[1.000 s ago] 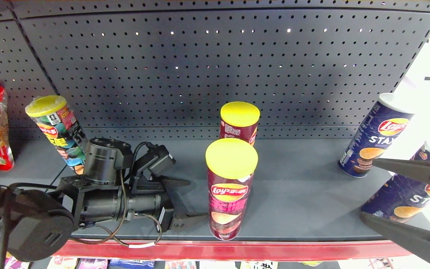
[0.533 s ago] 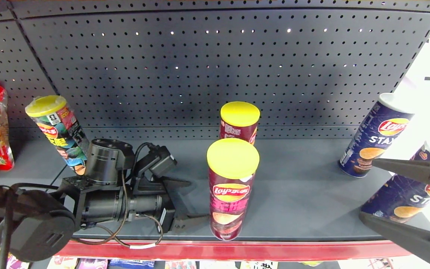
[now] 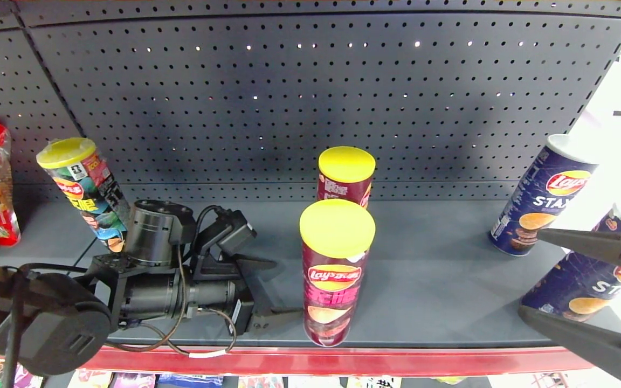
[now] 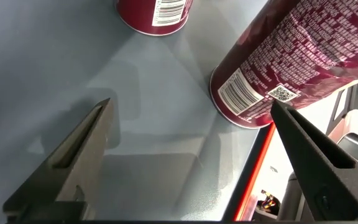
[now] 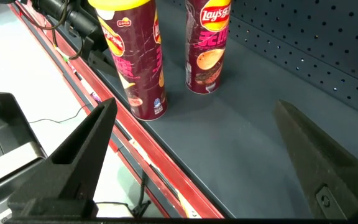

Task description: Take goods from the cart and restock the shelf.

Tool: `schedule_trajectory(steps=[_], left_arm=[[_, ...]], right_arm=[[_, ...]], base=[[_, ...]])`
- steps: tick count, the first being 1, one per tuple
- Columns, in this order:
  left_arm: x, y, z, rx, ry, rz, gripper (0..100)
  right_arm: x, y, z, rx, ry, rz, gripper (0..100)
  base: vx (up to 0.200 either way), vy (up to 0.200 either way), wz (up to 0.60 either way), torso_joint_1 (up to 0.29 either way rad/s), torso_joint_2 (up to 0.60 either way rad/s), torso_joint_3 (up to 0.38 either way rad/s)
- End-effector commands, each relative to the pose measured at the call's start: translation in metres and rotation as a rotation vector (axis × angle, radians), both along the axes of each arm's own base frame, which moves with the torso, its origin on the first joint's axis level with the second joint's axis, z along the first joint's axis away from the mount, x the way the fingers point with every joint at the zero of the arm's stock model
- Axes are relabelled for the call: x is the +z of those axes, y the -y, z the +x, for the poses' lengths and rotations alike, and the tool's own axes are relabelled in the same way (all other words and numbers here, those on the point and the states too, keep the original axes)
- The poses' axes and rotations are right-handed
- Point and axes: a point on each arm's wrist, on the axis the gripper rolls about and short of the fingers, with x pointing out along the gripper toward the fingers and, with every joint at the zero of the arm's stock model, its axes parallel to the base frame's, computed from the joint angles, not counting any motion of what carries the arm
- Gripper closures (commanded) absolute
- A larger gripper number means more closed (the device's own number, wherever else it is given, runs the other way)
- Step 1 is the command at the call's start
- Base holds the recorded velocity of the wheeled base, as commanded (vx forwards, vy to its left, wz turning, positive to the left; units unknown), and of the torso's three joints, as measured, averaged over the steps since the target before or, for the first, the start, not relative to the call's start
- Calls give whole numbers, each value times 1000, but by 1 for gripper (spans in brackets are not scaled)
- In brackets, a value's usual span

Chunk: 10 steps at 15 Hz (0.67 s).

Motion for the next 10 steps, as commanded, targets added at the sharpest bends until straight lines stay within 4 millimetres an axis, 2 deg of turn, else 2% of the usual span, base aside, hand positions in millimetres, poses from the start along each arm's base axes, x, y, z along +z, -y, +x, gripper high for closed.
schedule_trajectory(steps=[1, 7, 8, 10], left_arm=[[0, 1, -1, -4, 1, -1, 0], [0, 2, -1, -8, 0, 1, 0], [0, 0, -2, 0, 0, 1, 0], [10, -18, -2, 62, 30, -10, 0]], right_arm=[[0, 0, 0, 1, -1, -1, 0], [0, 0, 0, 1, 2, 0, 0], [0, 0, 0, 1, -1, 1, 0], [-3, 2, -2, -1, -6, -3, 0]], base=[[0, 0, 0, 0, 0, 0], [0, 0, 0, 0, 0, 0], [0, 0, 0, 0, 0, 0], [0, 0, 0, 0, 0, 0]])
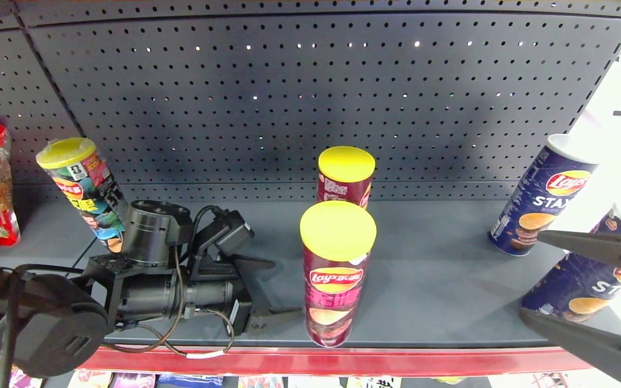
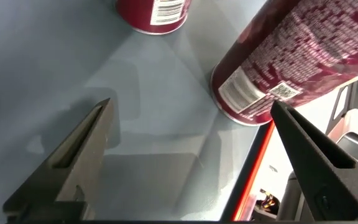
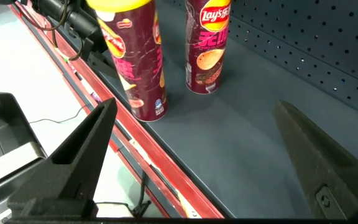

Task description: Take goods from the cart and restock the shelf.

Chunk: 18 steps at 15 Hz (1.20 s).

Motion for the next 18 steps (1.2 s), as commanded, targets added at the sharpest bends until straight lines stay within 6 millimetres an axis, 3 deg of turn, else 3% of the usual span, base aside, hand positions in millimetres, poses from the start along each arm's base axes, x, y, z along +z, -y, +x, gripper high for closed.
schedule_trajectory(steps=[1, 3, 5, 9, 10, 12, 13, 14, 17, 18], left_arm=[[14, -25, -4, 83, 43, -16, 0], [29, -45, -17, 138, 93, -37, 0], [46, -70, -49, 200, 166, -63, 0], [67, -113, -117, 507, 318, -27, 0], [68, -115, -122, 524, 325, -26, 0], [68, -129, -166, 672, 335, 17, 0], [68, -130, -175, 704, 346, 25, 0], [66, -134, -203, 775, 373, 35, 0], [53, -139, -255, 862, 333, 92, 0], [51, -139, -261, 871, 335, 95, 0]], right_arm=[[-1, 1, -2, 0, -1, -1, 0], [-2, 4, -6, -6, 8, 3, 0], [-8, 13, -17, -53, 34, 1, 0], [-17, 37, -46, -114, 82, 18, 0], [-18, 39, -49, -133, 80, 13, 0], [-26, 62, -71, -414, 96, -14, 0], [-27, 66, -75, -470, 102, -11, 0], [-31, 72, -86, -545, 111, 13, 0], [-42, 78, -101, -651, 69, 24, 0], [-44, 79, -102, -656, 66, 23, 0]], base=[[0, 0, 0, 0, 0, 0], [0, 0, 0, 0, 0, 0], [0, 0, 0, 0, 0, 0], [0, 0, 0, 0, 0, 0], [0, 0, 0, 0, 0, 0], [0, 0, 0, 0, 0, 0], [0, 0, 0, 0, 0, 0], [0, 0, 0, 0, 0, 0], [0, 0, 0, 0, 0, 0], [0, 0, 0, 0, 0, 0]])
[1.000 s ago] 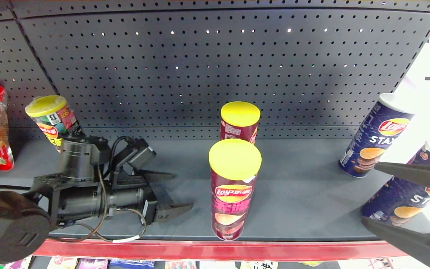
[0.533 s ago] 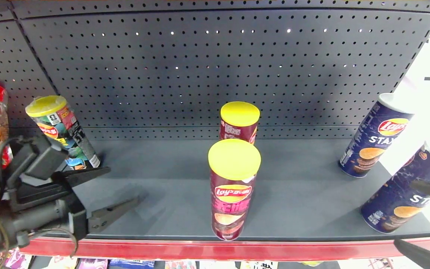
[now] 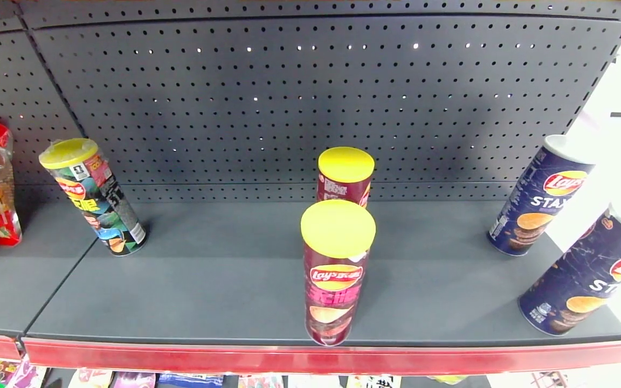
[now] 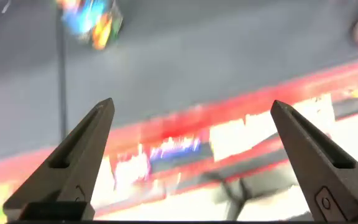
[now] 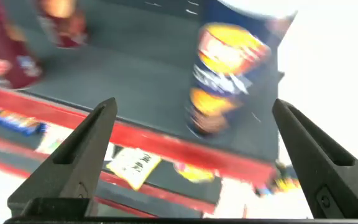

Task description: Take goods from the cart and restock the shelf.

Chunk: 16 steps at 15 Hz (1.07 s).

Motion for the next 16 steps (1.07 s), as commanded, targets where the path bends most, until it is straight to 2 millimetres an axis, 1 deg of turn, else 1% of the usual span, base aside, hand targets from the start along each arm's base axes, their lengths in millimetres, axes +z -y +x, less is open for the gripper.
schedule_trajectory(steps=[1, 5, 7, 10, 16], left_arm=[[-1, -4, -47, 68, 162, 4, 0], [4, -4, -50, 73, 193, 2, 0], [4, -4, -52, 64, 210, 3, 0], [1, -4, -55, 71, 218, 1, 0], [1, -4, -55, 71, 211, 2, 0]], right_arm=[[0, 3, -10, -24, 51, 23, 0], [-1, 4, -9, -68, 45, 4, 0], [-1, 5, -9, -121, 48, -4, 0], [-5, 6, -11, -140, 28, -26, 0], [-6, 7, -13, -138, 29, -44, 0]], base=[[0, 0, 0, 0, 0, 0], [0, 0, 0, 0, 0, 0], [0, 0, 0, 0, 0, 0], [0, 0, 0, 0, 0, 0], [-200, 0, 0, 6, 0, 3]])
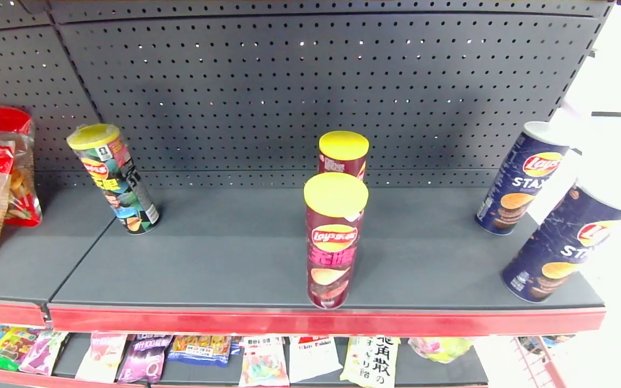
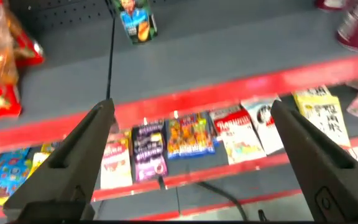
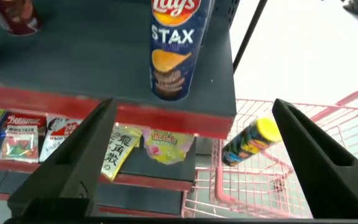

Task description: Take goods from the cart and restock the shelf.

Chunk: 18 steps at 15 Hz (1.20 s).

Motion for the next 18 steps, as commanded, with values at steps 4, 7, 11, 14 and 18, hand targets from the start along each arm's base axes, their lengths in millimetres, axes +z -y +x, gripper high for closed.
schedule_trajectory(steps=[4, 7, 11, 14, 18], left_arm=[[1, 0, 2, -3, -9, 0, 0], [0, 0, 3, -3, -15, 0, 0], [-2, 0, 3, -3, -19, 1, 0], [-3, 0, 2, -2, -13, 2, 0], [-3, 0, 1, -2, -7, 2, 0]], right_arm=[[-2, 0, 0, 3, -6, -2, 0], [-3, 0, 1, 10, -9, -4, 0], [-2, 0, 0, 12, -7, -6, 0], [-4, 0, 1, 12, -13, -8, 0], [-10, 0, 0, 19, -24, -11, 0]], base=[[-150, 0, 0, 3, 5, 2], [0, -67, 0, -4, -1, -1], [0, -200, 0, 10, 8, 0], [0, -200, 0, 2, 4, 4], [0, -200, 0, 5, 1, 1]])
